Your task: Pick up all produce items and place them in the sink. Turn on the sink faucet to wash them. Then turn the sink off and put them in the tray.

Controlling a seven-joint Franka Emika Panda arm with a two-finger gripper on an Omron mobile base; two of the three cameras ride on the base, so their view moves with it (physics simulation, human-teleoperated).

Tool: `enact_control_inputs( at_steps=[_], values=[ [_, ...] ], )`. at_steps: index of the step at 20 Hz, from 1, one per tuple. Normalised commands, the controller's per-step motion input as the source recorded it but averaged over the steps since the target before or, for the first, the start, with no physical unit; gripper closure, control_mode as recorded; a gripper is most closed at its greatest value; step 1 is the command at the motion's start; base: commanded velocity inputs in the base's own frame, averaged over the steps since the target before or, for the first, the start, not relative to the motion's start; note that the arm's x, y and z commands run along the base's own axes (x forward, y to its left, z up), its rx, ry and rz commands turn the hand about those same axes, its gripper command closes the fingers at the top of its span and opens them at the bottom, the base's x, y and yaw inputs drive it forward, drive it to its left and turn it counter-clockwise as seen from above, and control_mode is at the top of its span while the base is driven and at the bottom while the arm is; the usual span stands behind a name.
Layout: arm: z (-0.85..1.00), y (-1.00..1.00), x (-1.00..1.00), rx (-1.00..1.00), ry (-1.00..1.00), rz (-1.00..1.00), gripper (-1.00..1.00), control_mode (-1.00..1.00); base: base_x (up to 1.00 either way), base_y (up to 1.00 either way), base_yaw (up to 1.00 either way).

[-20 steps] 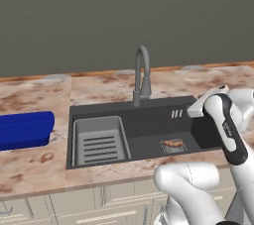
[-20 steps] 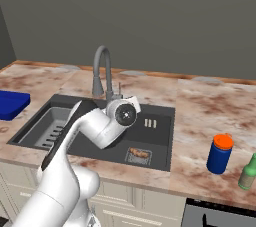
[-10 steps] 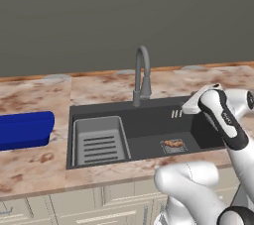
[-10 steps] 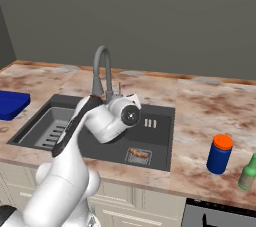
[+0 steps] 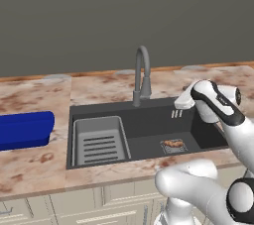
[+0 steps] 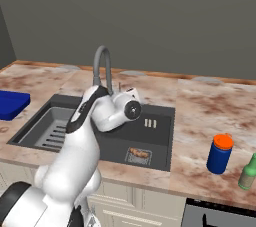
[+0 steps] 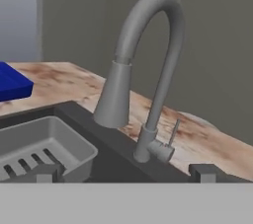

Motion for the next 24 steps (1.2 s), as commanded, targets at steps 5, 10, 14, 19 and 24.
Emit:
enact_control_inputs(
  at_steps=[5,10,14,19,24],
  values=[
    [0.00,0.14,0.47,0.00,0.00,0.06,-1.00,-1.00,0.00,0.00,0.00],
    [-0.05,0.17,0.38,0.00,0.00,0.07,-1.00,-1.00,0.00,0.00,0.00],
    [-0.16,0.14,0.32,0.00,-0.01,0.09,-1.00,-1.00,0.00,0.00,0.00],
    [-0.17,0.08,0.34,0.00,-0.02,0.09,-1.00,-1.00,0.00,0.00,0.00],
    [-0.16,0.00,0.34,0.00,0.00,0.05,-1.00,-1.00,0.00,0.00,0.00]
  ],
)
